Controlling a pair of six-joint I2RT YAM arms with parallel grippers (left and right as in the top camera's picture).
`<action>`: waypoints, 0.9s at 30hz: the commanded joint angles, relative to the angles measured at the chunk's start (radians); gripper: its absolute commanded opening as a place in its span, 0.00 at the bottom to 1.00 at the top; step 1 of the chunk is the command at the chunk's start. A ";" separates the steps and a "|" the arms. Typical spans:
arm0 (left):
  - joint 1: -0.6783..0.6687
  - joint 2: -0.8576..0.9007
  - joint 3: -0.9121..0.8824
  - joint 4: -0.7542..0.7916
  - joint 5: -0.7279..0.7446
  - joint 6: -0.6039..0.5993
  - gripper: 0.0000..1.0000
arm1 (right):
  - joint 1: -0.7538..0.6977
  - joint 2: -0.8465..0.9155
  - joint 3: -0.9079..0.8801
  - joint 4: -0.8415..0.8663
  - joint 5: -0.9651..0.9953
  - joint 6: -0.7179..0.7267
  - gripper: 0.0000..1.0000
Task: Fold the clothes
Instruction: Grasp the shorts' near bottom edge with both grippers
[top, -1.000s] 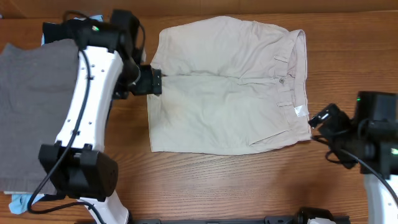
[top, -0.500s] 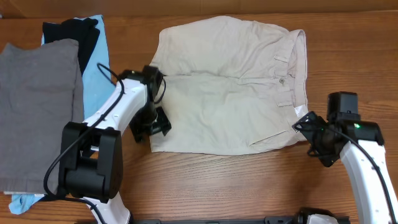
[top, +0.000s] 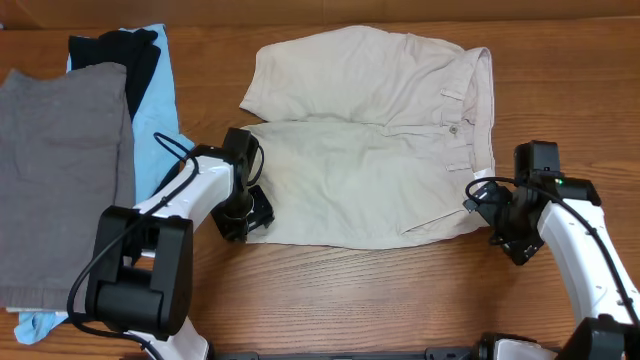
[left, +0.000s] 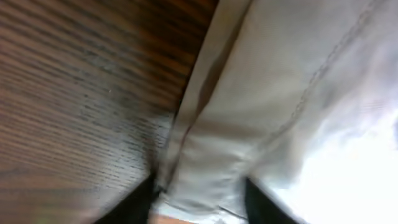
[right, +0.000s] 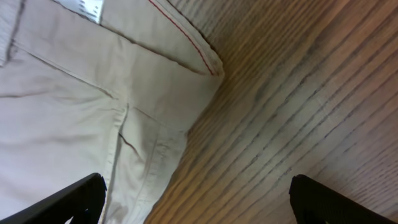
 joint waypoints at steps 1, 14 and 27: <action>-0.002 0.053 -0.045 0.062 0.042 0.031 0.06 | -0.002 0.010 -0.031 0.002 -0.022 0.005 0.97; 0.037 0.052 0.060 -0.017 0.029 0.126 0.04 | -0.002 0.010 -0.284 0.408 -0.088 0.008 0.80; 0.163 0.046 0.329 -0.226 -0.015 0.273 0.04 | -0.011 -0.046 -0.257 0.380 -0.155 0.034 0.04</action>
